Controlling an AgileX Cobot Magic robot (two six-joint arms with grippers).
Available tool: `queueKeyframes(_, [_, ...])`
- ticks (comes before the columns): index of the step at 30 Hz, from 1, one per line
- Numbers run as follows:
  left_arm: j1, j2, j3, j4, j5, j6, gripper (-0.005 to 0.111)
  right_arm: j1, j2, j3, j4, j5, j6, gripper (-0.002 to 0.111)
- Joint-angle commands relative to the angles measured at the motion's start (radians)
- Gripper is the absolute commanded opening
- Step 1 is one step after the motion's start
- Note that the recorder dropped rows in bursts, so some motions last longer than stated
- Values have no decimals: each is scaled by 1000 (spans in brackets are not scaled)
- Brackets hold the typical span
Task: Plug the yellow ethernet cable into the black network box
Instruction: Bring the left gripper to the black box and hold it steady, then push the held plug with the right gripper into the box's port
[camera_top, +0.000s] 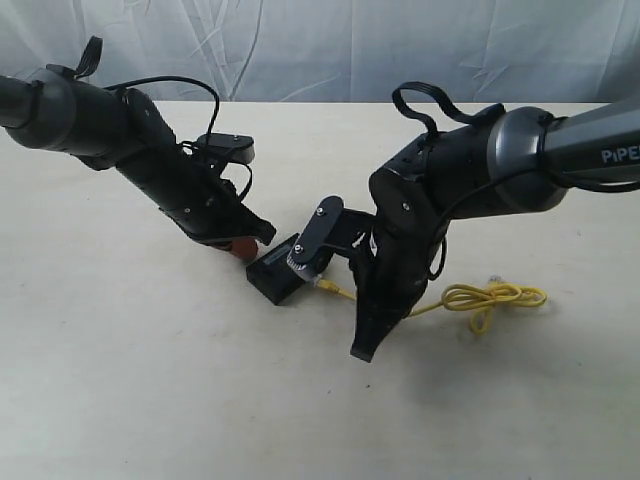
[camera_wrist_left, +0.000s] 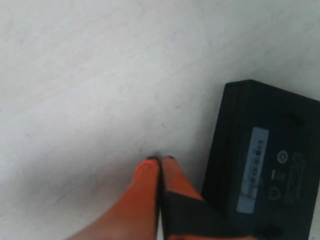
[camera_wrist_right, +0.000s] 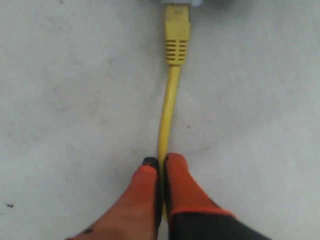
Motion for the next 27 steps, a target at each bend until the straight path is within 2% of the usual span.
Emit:
queueKeyframes(1, [-4, 2, -2, -18, 16, 21, 0, 0, -6, -5, -5, -6, 12, -1])
queueKeyframes(6, [-4, 2, -2, -101, 32, 104, 0, 0, -1, -5, 15, -25, 12, -1])
queueKeyframes(19, [-4, 2, -2, -101, 33, 107, 0, 0, 16, -5, 98, -21, -30, -1])
queueKeyframes(27, [-4, 2, -2, -90, 33, 107, 0, 0, 11, -7, 82, -25, -28, -1])
